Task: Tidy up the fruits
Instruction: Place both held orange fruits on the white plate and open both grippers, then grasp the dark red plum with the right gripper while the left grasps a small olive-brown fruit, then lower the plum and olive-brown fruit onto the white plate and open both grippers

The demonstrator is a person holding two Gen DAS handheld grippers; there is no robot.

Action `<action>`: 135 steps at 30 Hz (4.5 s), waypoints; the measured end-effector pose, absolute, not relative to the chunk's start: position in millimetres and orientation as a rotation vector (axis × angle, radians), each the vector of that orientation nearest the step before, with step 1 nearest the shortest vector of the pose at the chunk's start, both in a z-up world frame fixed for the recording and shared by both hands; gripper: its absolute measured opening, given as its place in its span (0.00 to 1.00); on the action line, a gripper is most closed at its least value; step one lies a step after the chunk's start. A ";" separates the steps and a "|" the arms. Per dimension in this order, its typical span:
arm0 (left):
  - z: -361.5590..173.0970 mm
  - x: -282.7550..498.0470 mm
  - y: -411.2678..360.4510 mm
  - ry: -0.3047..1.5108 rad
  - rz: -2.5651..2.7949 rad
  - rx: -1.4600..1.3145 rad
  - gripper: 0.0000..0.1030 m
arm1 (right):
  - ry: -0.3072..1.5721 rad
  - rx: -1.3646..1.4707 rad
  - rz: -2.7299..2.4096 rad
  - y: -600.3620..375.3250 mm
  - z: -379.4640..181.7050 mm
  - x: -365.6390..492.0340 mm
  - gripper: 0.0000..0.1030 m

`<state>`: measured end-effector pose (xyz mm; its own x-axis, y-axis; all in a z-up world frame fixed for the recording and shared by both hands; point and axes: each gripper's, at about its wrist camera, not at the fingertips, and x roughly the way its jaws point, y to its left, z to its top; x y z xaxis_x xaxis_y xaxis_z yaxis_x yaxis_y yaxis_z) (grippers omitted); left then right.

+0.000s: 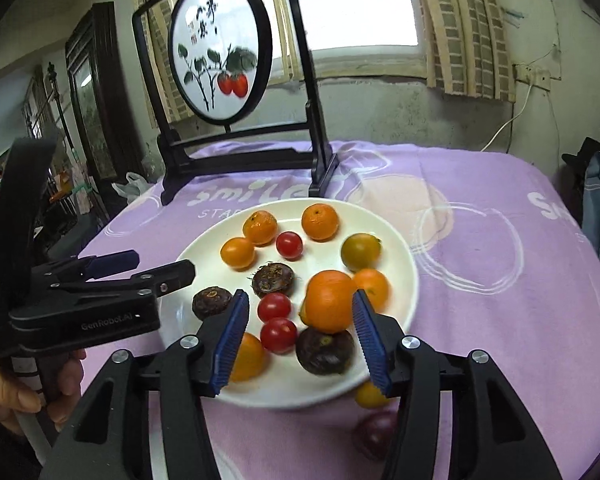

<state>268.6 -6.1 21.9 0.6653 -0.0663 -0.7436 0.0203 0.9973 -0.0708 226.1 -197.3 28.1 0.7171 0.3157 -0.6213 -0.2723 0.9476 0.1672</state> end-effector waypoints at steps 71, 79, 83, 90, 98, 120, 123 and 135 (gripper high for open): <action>-47.2 233.8 -203.1 1.014 -0.159 0.067 0.69 | 0.732 0.082 0.286 -335.2 13.6 122.8 0.39; -56.7 256.3 -202.0 1.025 -0.166 0.056 0.56 | 0.734 0.101 0.302 -334.5 15.4 121.8 0.39; -56.1 259.3 -204.9 1.013 -0.183 0.074 0.41 | 0.733 0.092 0.310 -330.9 15.3 119.4 0.39; -54.0 256.5 -196.9 1.019 -0.198 0.064 0.27 | 0.739 0.089 0.311 -328.7 13.0 119.3 0.39; -35.1 223.5 -182.3 0.985 -0.223 0.089 0.27 | 0.733 0.051 0.294 -325.4 11.5 120.8 0.39; 26.9 206.2 -45.4 0.883 -0.152 0.018 0.27 | 0.730 -0.087 0.373 -194.8 42.2 169.8 0.39; 25.7 228.2 -35.6 0.882 -0.124 0.012 0.27 | 0.728 -0.072 0.373 -182.3 44.2 188.8 0.39; -6.6 299.4 -17.6 0.942 -0.078 -0.047 0.42 | 0.773 -0.012 0.331 -160.9 13.2 261.3 0.44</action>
<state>299.4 -17.6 -6.6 0.5854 -0.0874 -0.8061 0.0463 0.9962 -0.0744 261.3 -160.9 13.2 0.6664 0.2894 -0.6872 -0.2978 0.9482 0.1105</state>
